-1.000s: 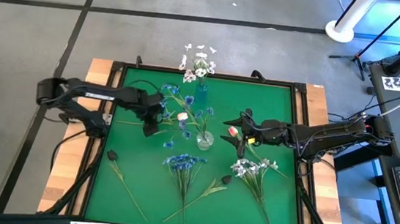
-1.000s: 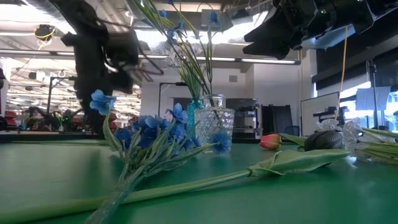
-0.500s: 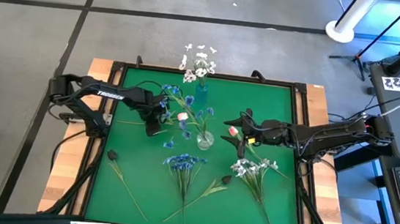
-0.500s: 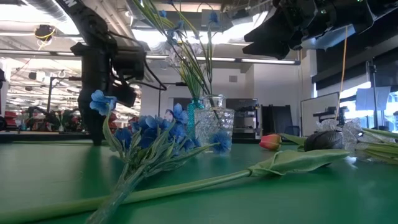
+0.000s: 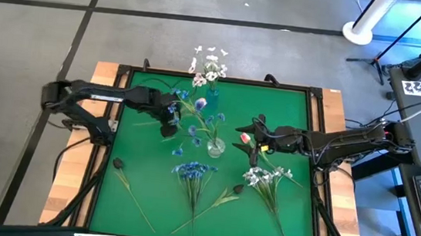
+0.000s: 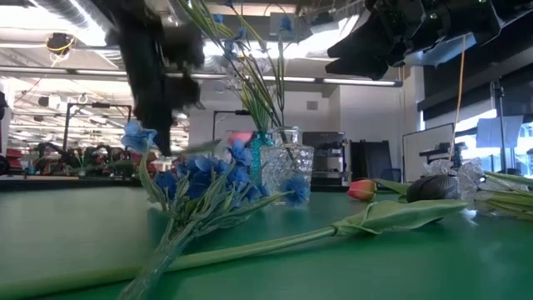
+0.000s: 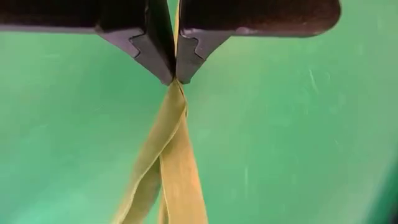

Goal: Sort flowers into vase by color
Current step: Put the left light pink flowers into the blue transparent vase

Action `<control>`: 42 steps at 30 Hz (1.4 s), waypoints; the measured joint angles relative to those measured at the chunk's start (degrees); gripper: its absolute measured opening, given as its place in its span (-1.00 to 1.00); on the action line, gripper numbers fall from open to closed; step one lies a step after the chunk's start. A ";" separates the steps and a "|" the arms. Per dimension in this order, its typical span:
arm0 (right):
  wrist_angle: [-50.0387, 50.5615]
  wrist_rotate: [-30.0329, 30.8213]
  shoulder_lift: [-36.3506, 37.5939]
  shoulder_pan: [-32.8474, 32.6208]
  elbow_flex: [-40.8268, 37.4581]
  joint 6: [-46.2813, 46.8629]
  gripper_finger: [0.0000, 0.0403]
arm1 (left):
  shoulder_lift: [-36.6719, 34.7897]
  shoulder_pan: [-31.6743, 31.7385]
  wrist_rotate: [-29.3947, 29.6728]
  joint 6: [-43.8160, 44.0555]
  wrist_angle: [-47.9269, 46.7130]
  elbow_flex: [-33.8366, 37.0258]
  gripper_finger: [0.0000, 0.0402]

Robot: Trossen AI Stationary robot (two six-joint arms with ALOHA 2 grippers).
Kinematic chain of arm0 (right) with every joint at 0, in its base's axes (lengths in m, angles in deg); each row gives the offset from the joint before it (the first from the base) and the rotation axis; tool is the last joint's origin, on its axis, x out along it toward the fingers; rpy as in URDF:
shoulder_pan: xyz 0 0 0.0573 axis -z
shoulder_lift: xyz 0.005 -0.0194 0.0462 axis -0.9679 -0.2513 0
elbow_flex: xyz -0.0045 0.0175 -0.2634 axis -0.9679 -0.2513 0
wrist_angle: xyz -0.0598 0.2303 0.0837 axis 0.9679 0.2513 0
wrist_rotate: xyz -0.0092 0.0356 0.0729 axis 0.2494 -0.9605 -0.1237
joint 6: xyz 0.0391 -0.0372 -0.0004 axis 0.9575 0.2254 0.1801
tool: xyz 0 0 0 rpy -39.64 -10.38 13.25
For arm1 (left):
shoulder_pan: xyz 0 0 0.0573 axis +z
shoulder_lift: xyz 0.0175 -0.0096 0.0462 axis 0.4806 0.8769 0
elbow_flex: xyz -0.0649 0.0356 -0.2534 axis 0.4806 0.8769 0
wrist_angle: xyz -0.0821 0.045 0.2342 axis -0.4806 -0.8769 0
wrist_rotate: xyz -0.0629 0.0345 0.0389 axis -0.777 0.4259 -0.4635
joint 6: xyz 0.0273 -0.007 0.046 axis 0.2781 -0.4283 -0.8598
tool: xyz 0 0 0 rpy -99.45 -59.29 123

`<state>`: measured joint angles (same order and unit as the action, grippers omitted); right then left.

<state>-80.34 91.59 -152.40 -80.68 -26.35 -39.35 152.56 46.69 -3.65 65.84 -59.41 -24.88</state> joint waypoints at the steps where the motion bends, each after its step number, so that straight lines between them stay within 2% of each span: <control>1: 0.02 -0.01 0.00 0.00 0.00 0.12 0.33 | -1.95 -0.47 -0.02 -0.04 -0.16 -0.56 -0.99; 10: 1.65 0.56 0.02 0.01 0.00 0.71 0.33 | -24.85 -6.39 0.00 -1.24 1.84 -1.91 -1.00; 14: 1.07 0.92 0.02 0.00 0.00 0.73 0.33 | -32.83 -8.66 -0.93 -3.35 13.66 -0.63 -1.00; 20: -0.15 0.94 0.02 0.00 0.00 0.44 0.33 | -39.19 -9.03 -5.78 -10.86 29.75 4.04 -1.00; 25: -0.10 0.95 0.02 0.00 0.00 0.40 0.33 | -39.55 -5.36 -8.70 -13.61 44.56 12.39 -1.00; 30: -0.05 0.94 0.02 0.00 0.00 0.89 0.33 | -39.08 3.08 -14.64 -13.17 62.54 20.62 -1.00; 37: -0.12 3.79 0.02 0.00 0.00 1.88 0.33 | -35.50 17.15 -29.82 -1.70 84.93 29.98 -1.00; 42: -0.19 8.43 0.02 0.00 0.00 3.03 0.33 | -28.89 22.23 -33.90 2.79 94.56 31.99 -1.00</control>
<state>-80.52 100.03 -152.38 -80.68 -26.35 -36.32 123.67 68.93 -37.55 68.63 35.15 7.11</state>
